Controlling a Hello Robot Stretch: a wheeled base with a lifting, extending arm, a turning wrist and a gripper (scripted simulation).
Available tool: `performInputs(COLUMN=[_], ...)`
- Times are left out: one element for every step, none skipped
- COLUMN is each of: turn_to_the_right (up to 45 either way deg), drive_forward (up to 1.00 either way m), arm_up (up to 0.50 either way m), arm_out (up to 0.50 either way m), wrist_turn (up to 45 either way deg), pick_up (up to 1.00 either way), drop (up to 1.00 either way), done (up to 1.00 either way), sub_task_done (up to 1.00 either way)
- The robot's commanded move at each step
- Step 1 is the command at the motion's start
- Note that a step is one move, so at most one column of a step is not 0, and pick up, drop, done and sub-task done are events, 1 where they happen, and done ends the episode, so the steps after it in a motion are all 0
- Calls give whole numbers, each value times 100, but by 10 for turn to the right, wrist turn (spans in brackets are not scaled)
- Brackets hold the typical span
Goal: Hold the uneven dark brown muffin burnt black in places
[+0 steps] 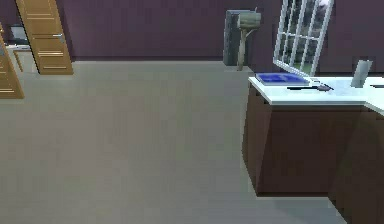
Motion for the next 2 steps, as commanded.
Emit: performInputs(turn_to_the_right=[0, 0], drive_forward=[0, 0], arm_up=[0, 0], arm_out=[0, 0], wrist_turn=[450, 450], pick_up=[0, 0], drop=[0, 0], done=[0, 0], sub_task_done=[0, 0])
